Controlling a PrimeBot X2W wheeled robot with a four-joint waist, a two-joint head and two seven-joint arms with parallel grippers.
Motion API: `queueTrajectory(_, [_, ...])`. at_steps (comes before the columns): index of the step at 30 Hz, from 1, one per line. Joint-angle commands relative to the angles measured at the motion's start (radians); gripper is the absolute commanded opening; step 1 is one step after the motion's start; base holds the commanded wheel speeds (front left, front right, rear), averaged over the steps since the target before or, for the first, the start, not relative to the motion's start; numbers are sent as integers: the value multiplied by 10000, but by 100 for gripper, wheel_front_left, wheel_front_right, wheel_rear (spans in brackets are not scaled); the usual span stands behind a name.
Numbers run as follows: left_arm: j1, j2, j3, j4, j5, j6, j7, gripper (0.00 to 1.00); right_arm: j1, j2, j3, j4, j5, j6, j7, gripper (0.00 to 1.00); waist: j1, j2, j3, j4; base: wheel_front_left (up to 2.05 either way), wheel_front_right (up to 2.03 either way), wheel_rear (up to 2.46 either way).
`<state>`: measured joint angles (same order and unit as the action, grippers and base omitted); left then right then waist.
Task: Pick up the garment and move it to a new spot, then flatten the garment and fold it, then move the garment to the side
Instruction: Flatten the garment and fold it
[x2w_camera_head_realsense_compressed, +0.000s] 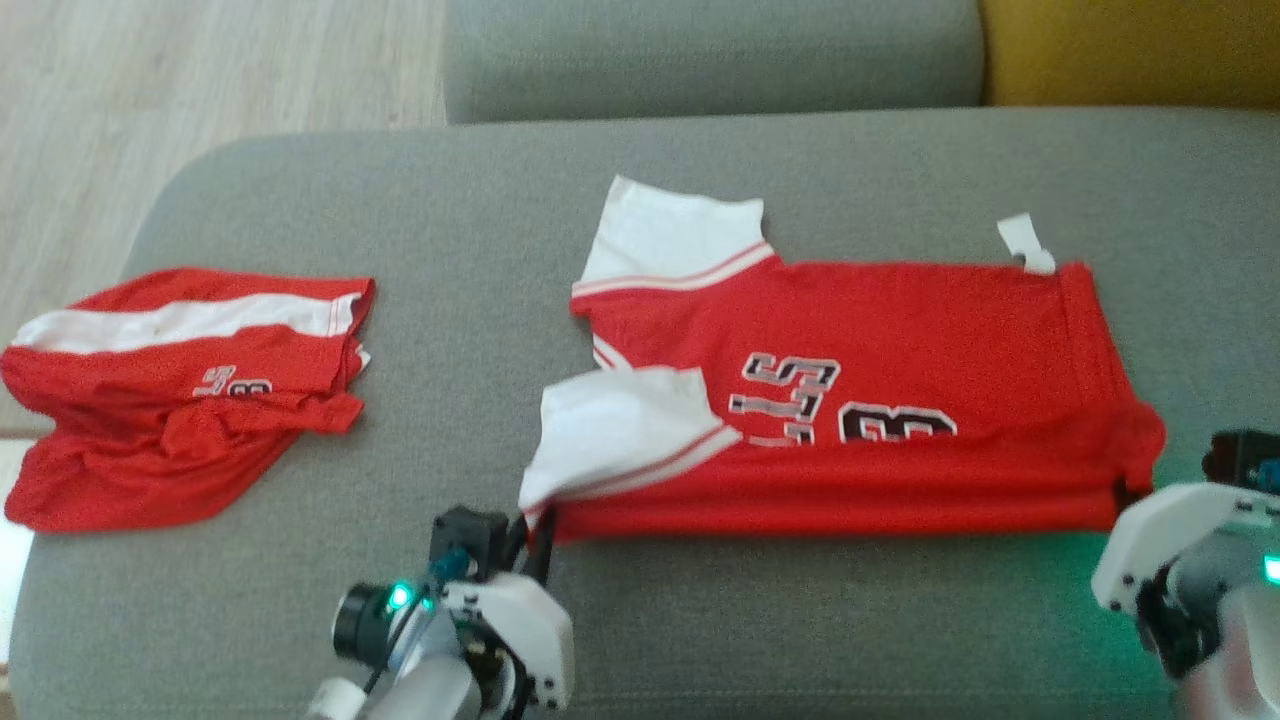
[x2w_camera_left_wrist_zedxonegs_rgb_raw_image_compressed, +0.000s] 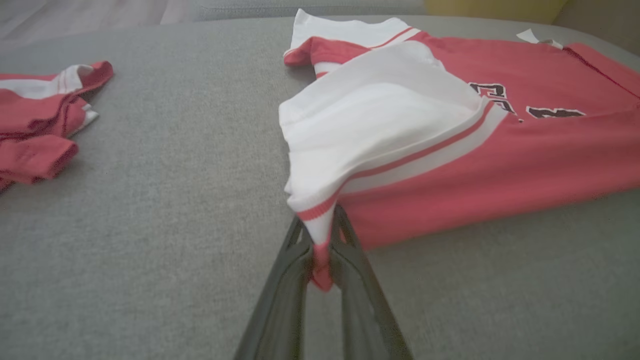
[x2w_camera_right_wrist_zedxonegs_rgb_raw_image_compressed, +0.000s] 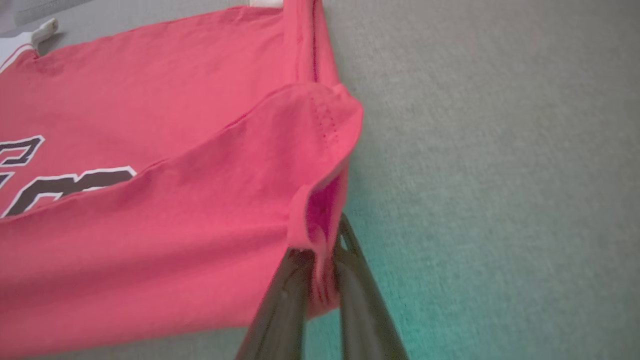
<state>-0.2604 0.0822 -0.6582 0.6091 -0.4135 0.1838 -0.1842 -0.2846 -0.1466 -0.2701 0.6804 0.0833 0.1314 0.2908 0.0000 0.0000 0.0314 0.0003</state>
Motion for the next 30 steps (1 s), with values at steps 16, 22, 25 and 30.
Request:
queueTrajectory(16, [575,489,17,-1121,-240,-93,682,100,1369,152,-249,-3186,-163,-7,696,100,0,0,-554,-399,0,0,0])
queueTrajectory(22, [340,776,640,-1838,-328,357,85,100,1229,416,201,-4364,115,-7,-686,100,0,0,-400,-504,0,0,0])
queueTrajectory(25, [110,1004,891,-2246,-181,611,-178,100,1137,490,478,-4743,250,-7,-1266,100,0,0,-261,-573,0,0,0])
queueTrajectory(30, [-799,1234,999,-2718,77,569,-219,100,801,516,1003,-5113,459,-7,-1837,100,0,0,341,-770,0,0,0])
